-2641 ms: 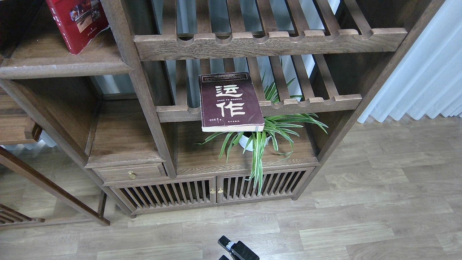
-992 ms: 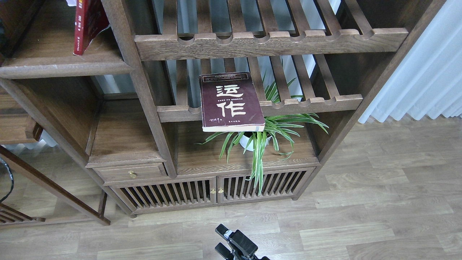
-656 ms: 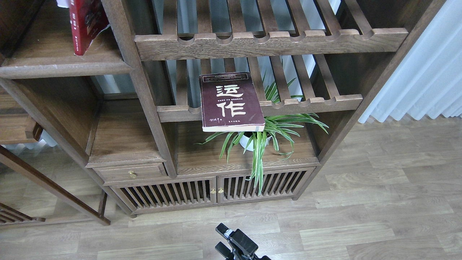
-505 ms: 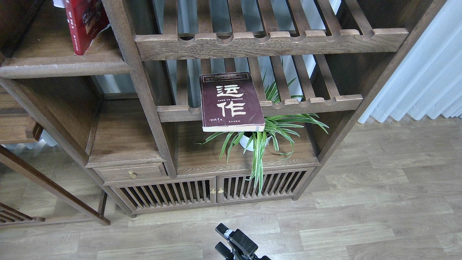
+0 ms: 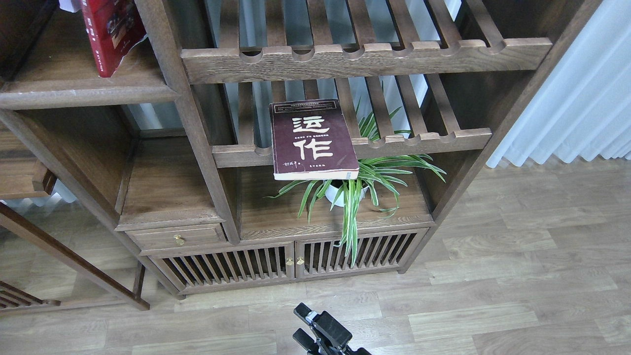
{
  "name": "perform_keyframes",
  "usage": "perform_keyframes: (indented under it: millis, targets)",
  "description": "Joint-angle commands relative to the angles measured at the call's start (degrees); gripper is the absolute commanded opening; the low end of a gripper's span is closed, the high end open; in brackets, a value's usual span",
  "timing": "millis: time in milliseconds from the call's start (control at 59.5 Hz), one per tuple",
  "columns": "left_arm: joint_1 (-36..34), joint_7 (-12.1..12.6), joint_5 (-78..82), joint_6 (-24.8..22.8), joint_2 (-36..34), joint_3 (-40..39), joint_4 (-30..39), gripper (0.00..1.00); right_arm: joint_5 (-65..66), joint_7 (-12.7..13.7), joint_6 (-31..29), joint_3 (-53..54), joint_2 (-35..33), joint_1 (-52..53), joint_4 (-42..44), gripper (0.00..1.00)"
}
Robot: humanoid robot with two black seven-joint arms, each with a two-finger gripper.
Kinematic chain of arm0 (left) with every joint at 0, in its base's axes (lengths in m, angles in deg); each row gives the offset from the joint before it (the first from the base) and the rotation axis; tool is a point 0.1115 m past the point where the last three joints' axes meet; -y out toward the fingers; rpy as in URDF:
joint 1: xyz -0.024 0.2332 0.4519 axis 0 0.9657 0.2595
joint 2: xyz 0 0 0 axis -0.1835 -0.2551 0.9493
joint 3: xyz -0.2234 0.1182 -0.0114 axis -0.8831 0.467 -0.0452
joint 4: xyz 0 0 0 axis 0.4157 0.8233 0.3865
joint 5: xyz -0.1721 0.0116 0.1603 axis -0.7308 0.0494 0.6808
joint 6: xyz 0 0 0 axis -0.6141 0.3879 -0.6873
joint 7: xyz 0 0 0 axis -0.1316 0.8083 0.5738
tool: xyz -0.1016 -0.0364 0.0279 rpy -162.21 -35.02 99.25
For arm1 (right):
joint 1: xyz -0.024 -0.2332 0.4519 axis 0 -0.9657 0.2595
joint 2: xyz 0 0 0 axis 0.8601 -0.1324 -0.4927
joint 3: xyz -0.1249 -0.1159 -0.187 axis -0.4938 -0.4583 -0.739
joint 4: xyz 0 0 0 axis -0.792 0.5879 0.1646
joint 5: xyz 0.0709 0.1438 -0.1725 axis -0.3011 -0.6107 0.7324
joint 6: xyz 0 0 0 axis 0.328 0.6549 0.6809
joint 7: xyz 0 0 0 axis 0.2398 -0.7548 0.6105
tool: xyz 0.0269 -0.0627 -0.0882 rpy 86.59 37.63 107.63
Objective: Organize books on shelf
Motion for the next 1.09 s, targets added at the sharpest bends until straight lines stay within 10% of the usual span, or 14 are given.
perform_keyframes:
  millis: [0,353,908,1077]
  targets:
    - [0.2,0.5,-0.5,0.0,0.0,-0.2,0.3,0.17,0.0,-0.1,0.0,0.0,0.0,0.1,0.1,0.95]
    - [3.4,0.6,-1.5,0.0,-2.2,-2.2,1.7,0.56,-0.1,-0.5,0.0,0.2,0.0,0.1,0.1,0.95]
    - [22.2,1.1,-4.4,0.0,-7.8,-16.6,21.3,0.76,-0.3,-0.6,0.0,0.2,0.0,0.6,0.2,0.95]
    - [32.1,7.6,-5.3,0.0,-10.1,-22.5,29.9,0.81,-0.3,-0.6,0.0,0.3,0.0,0.8,0.3,0.95]
